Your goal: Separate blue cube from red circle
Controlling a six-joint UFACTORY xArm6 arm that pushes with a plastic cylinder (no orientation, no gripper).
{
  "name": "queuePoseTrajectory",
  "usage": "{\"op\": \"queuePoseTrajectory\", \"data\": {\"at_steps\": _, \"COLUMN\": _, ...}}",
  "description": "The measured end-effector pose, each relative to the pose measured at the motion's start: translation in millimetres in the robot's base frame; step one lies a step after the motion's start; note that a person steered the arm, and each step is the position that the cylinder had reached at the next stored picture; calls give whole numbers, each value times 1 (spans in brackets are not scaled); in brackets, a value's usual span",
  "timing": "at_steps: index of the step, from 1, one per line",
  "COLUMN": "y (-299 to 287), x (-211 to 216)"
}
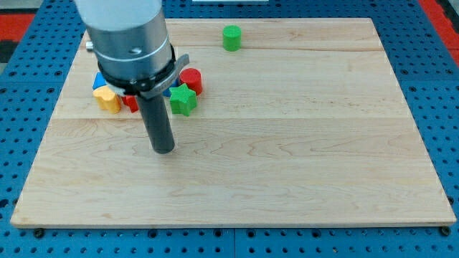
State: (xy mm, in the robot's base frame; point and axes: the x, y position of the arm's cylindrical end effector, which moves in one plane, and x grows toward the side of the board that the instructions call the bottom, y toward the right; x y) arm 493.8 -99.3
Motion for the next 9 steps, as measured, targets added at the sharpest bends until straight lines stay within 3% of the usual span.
{"op": "queuePoseTrajectory", "data": {"at_steps": 2, "y": -36, "x": -59}}
{"op": "queuePoseTrajectory", "data": {"at_steps": 4, "y": -36, "x": -123}}
{"op": "queuePoseTrajectory", "data": {"at_steps": 6, "y": 9, "x": -149}}
{"op": "queuePoseTrajectory", "data": {"at_steps": 7, "y": -7, "x": -157}}
{"op": "queuePoseTrajectory", "data": {"at_steps": 9, "y": 16, "x": -180}}
